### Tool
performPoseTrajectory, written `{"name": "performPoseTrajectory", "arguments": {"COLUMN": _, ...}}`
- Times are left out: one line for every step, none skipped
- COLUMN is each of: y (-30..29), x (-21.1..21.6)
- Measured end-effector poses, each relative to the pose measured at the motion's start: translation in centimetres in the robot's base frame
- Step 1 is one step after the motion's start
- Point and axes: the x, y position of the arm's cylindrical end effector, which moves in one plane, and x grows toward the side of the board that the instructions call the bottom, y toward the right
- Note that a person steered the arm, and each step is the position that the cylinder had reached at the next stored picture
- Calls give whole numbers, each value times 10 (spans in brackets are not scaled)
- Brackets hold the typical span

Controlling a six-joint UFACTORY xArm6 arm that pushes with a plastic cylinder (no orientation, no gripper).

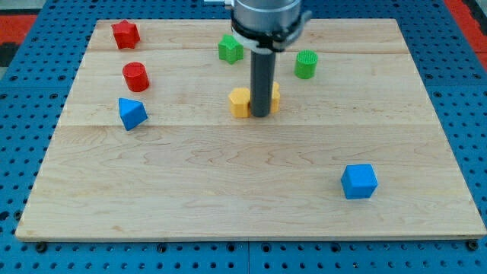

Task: Move the yellow heart to the left of the green circle

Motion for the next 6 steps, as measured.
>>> {"name": "performPoseTrajectory", "arguments": {"y": 20, "x": -2}}
{"name": "performPoseTrajectory", "arguments": {"y": 61, "x": 2}}
{"name": "performPoseTrajectory", "arguments": {"y": 86, "x": -36}}
{"name": "performPoseTrajectory", "arguments": {"y": 76, "x": -93}}
{"name": "performPoseTrajectory", "arguments": {"y": 75, "x": -37}}
{"name": "performPoseTrajectory", "arguments": {"y": 34, "x": -32}}
